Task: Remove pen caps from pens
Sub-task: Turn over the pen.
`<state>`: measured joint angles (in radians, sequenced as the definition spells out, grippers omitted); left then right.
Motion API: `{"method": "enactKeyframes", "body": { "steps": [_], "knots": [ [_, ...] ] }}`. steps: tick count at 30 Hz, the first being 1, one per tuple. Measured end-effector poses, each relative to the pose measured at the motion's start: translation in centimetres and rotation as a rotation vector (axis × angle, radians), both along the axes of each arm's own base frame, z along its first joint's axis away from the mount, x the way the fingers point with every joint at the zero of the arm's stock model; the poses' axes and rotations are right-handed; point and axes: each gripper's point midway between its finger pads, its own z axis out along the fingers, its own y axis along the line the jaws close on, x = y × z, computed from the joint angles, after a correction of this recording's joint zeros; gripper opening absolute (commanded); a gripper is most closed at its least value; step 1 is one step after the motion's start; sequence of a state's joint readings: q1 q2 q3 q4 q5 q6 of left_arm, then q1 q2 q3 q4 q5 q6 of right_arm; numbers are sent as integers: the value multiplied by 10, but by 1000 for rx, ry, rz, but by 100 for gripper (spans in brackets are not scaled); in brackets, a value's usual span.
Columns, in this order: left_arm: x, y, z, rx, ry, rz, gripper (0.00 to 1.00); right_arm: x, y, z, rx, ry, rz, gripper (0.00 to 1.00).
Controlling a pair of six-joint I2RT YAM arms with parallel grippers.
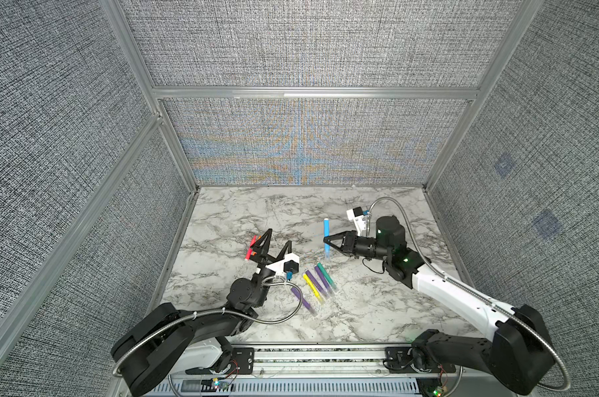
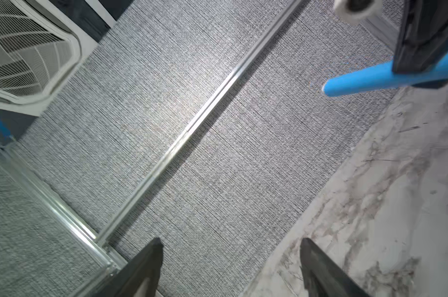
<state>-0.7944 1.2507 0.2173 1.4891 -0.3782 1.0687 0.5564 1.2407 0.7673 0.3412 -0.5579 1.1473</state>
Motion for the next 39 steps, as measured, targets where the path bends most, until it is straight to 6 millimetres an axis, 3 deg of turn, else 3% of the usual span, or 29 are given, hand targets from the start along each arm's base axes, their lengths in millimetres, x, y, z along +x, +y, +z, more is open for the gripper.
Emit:
{"method": "enactKeyframes", "body": {
  "steps": [4,11,16,20,25,30,34,39],
  "knots": [
    [2,-7,9,56,-60,26,84,10,3,42,196,-36,-48,0],
    [20,-40,8,253,-138,63,79,-7,10,98,285,-67,-3,0],
    [16,-54,18,309,-196,58,78,-31,12,138,199,-129,72,0],
    [6,-52,32,311,-251,56,78,-41,3,153,11,-184,104,0],
    [2,-62,32,357,-281,50,78,-23,-24,147,-229,-152,52,0],
    [3,-78,22,421,-291,39,77,-7,-37,94,-496,38,76,0],
    [-1,-89,20,440,-308,10,76,-15,-43,72,-618,138,147,0],
    [-3,-105,21,453,-339,-31,76,-40,-54,66,-685,172,236,0]
  ]
}}
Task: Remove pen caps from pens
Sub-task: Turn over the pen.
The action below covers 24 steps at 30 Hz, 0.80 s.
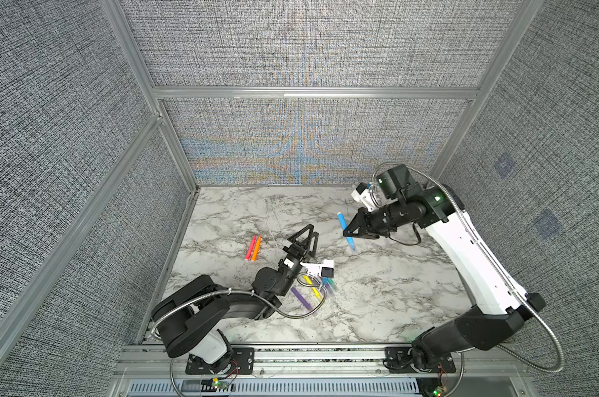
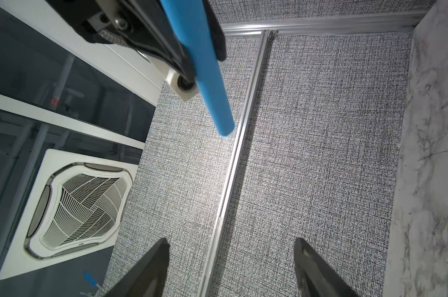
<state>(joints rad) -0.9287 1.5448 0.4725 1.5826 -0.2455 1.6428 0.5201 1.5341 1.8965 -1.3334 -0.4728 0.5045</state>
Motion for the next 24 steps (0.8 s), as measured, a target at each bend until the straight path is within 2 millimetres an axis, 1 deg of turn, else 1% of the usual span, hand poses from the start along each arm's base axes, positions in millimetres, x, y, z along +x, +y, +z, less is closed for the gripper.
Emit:
{"method": "enactKeyframes", "body": {
  "steps": [4,11,14,17,21,24],
  "knots": [
    [-5,-21,-2,24,-16,-51,74,-11,-3,-7,-29,37,51,0],
    [-16,-39,15,-4,-49,-106,68,-21,-1,-17,-43,70,95,0],
    [-21,-55,14,0,-56,-142,65,-22,1,-19,-41,72,104,0],
    [-22,-68,11,11,-60,-159,56,-24,2,-18,-30,64,110,0],
    [-21,-78,12,5,-63,-169,33,-25,4,-17,-26,48,115,0],
    [-21,-82,17,-6,-71,-173,26,-27,1,-20,-37,50,107,0]
  ]
}}
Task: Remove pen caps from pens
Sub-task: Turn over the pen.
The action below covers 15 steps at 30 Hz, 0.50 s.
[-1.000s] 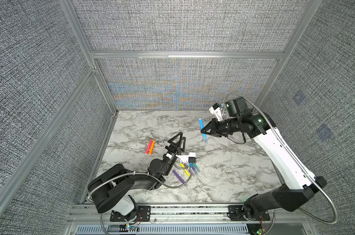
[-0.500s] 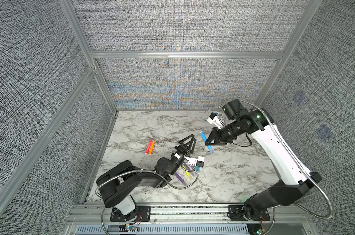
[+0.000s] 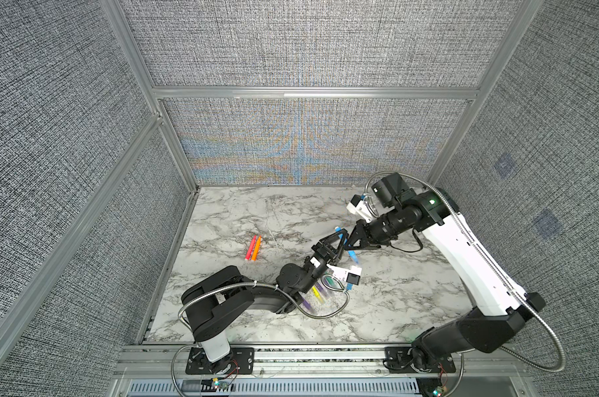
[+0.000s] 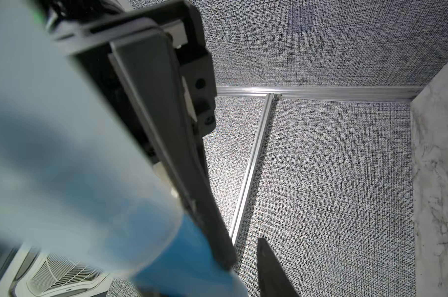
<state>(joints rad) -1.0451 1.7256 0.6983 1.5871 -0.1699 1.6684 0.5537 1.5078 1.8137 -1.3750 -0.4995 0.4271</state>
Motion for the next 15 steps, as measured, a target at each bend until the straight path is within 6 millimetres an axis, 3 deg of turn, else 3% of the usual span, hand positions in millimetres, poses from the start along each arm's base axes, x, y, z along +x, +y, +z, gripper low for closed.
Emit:
{"method": "enactKeyframes", "body": {
  "steps": [9,12,15],
  "knots": [
    [-1,-3,2,-36,32,-35,2,1,-7,-5,-20,-76,33,0],
    [-1,-3,2,-34,32,-35,0,1,-7,-5,-20,-86,38,0],
    [-1,-2,1,-35,35,-33,0,0,-7,-3,-18,-92,45,20]
  ]
}}
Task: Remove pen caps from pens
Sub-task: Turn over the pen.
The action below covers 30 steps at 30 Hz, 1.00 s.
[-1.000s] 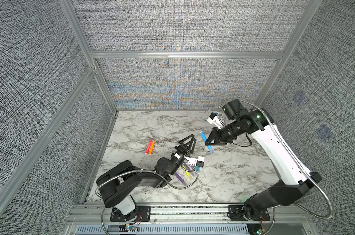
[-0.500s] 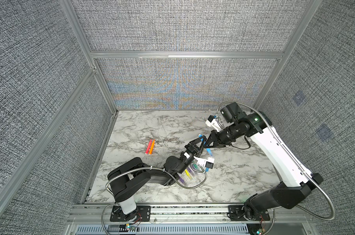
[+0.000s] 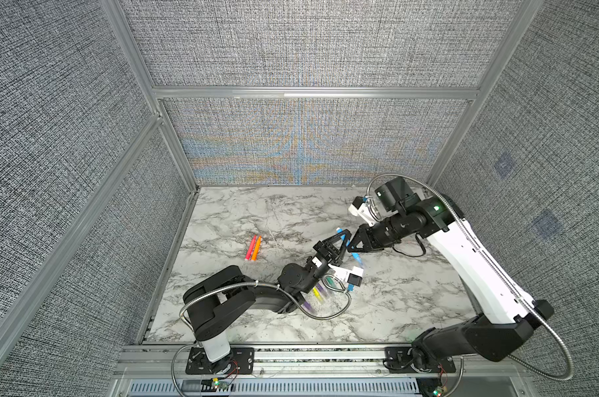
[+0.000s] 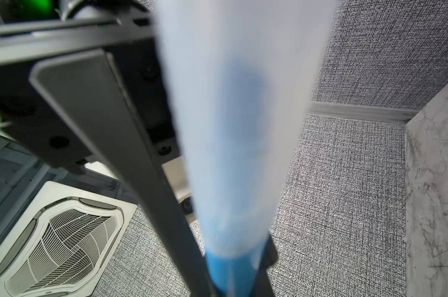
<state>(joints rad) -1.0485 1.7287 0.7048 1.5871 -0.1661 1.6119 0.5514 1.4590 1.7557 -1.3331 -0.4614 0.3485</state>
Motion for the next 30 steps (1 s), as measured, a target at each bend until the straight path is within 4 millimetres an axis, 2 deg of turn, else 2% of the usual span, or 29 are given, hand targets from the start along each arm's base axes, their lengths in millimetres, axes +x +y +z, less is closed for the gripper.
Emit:
{"method": "enactKeyframes", "body": {
  "steps": [2,3,5,8,13,17,19,21,22,24,27,30],
  "knots": [
    [-2,2,3,-7,-2,1,0,0,0,5,8,-3,1,32],
    [-2,5,3,-5,-3,13,0,0,0,10,18,-5,-7,45],
    [1,10,-4,11,11,37,0,5,-3,23,41,-43,-29,63],
    [3,16,-7,16,24,56,0,7,-7,40,68,-105,-43,76],
    [0,32,-2,-39,76,34,0,13,-14,86,138,-291,-71,81],
    [-21,65,33,-205,203,-108,0,5,-31,127,228,-554,-106,86],
    [-28,65,58,-216,330,-227,0,0,-46,137,254,-691,-158,88],
    [-27,63,84,-221,466,-323,0,-3,-55,140,288,-794,-195,88],
    [-25,65,89,-216,550,-358,0,-3,-58,140,300,-837,-206,88],
    [-26,65,78,-157,729,-415,0,1,-56,138,306,-883,-196,88],
    [-33,68,46,-27,1050,-500,0,8,-46,137,297,-934,-136,87],
    [-48,78,38,37,1280,-575,0,2,-32,131,306,-960,-26,83]
  ]
}}
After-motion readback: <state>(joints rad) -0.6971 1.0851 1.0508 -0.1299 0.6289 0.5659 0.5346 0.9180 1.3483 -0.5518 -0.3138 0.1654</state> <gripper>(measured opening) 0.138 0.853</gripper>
